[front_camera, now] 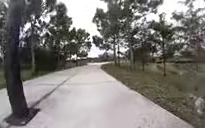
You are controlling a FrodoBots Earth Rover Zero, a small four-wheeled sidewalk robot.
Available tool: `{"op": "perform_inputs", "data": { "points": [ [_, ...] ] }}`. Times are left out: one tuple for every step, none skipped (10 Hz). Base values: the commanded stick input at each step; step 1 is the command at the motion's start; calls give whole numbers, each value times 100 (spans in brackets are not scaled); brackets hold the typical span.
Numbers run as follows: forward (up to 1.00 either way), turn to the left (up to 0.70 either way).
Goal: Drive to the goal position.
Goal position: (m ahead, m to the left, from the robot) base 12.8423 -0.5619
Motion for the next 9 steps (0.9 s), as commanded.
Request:
{"op": "perform_inputs", "data": {
  "points": [
    [85,34],
    [85,17],
    [85,0],
    [85,0],
    [85,0],
    [85,0],
    [85,0],
    [85,0],
    [85,0]
  ]
}}
